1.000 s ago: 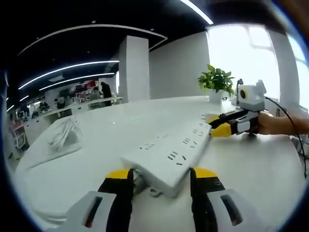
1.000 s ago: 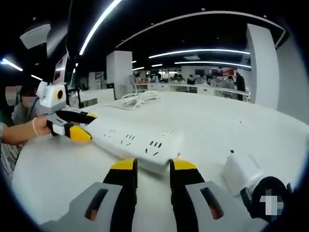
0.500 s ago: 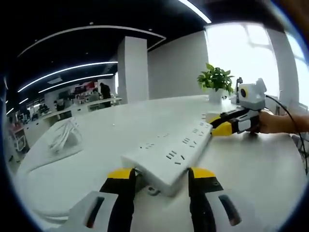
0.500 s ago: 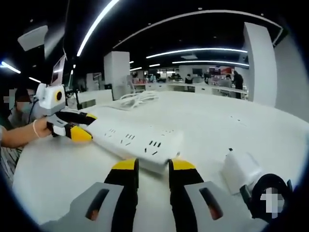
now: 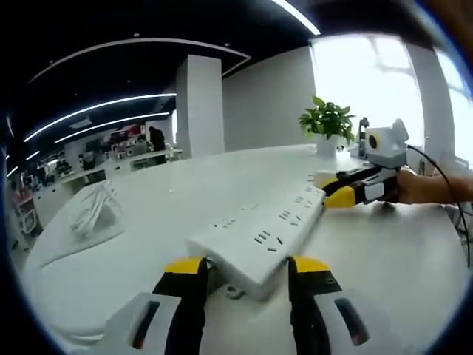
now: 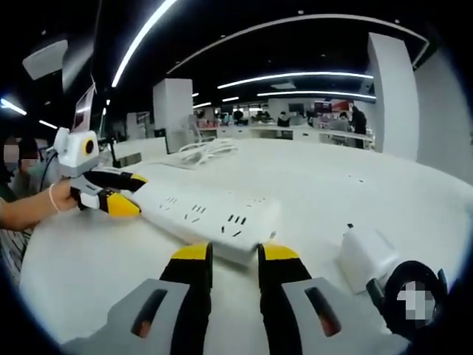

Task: Straighten the power strip on the desk, plug the charger into it

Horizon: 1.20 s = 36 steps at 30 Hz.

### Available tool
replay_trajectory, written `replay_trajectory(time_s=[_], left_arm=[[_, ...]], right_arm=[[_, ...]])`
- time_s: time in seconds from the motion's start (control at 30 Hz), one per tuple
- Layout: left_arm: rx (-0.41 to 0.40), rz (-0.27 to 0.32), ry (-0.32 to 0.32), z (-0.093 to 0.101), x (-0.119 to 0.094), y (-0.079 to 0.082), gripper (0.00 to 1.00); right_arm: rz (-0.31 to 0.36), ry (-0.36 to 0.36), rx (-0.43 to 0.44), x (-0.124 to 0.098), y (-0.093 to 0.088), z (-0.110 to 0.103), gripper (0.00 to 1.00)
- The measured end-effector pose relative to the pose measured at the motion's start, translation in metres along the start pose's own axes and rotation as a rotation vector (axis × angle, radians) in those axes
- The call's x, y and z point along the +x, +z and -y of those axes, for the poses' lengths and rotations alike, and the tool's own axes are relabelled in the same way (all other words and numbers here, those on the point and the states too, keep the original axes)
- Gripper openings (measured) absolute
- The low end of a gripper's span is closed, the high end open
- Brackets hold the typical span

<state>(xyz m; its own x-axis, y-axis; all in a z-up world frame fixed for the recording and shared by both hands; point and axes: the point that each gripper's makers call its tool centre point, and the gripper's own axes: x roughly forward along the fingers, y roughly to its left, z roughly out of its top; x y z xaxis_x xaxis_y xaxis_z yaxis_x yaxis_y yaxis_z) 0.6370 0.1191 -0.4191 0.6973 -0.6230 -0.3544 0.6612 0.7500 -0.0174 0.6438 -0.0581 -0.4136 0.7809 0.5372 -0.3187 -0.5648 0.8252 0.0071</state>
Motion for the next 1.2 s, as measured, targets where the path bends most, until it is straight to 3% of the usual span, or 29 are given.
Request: replay_trajectory(time_s=[1.2], left_arm=[[0.023,-0.013,-0.068,-0.002,0.011,0.004,0.43]], right_arm=[[-0.003,-0.036,0.001,-0.004,-0.002,0.004,0.22]])
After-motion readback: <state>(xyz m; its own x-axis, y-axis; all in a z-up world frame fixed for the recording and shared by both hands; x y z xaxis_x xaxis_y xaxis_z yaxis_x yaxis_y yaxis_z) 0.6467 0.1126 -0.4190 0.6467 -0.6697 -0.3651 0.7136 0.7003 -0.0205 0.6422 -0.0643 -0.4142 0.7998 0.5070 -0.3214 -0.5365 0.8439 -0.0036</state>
